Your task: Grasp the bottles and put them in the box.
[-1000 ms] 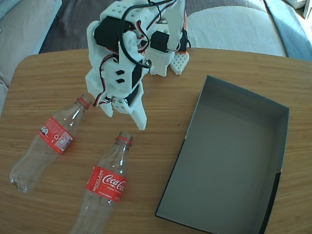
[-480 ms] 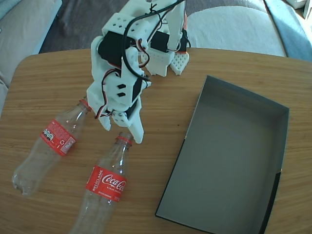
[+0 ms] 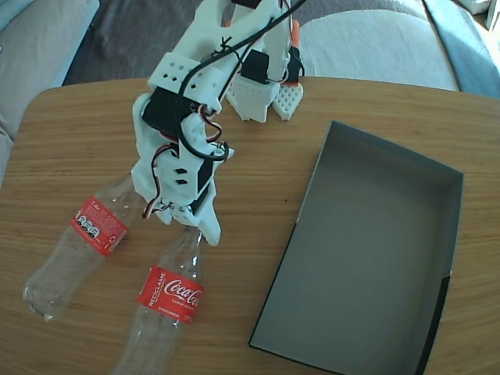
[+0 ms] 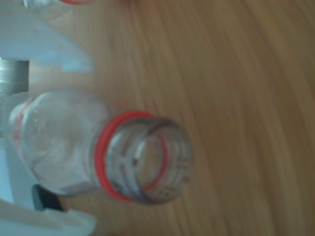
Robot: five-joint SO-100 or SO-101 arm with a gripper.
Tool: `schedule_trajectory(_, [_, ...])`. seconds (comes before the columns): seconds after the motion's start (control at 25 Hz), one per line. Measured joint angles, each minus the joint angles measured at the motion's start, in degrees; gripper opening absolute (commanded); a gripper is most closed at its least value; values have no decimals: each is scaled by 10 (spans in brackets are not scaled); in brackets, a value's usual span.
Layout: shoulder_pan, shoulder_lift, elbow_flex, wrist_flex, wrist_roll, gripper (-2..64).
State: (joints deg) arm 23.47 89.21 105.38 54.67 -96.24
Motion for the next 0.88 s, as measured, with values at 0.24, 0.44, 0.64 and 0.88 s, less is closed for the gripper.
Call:
schedule_trajectory(0.24, [-8, -33, -11, -16, 0, 360])
schedule_trajectory(0.44, [-6, -59, -12, -46, 0, 359])
schedule_trajectory(0.64, [-9, -82, -12, -47, 0, 353])
schedule_trajectory(0.88, [-14, -103, -12, -47, 0, 352])
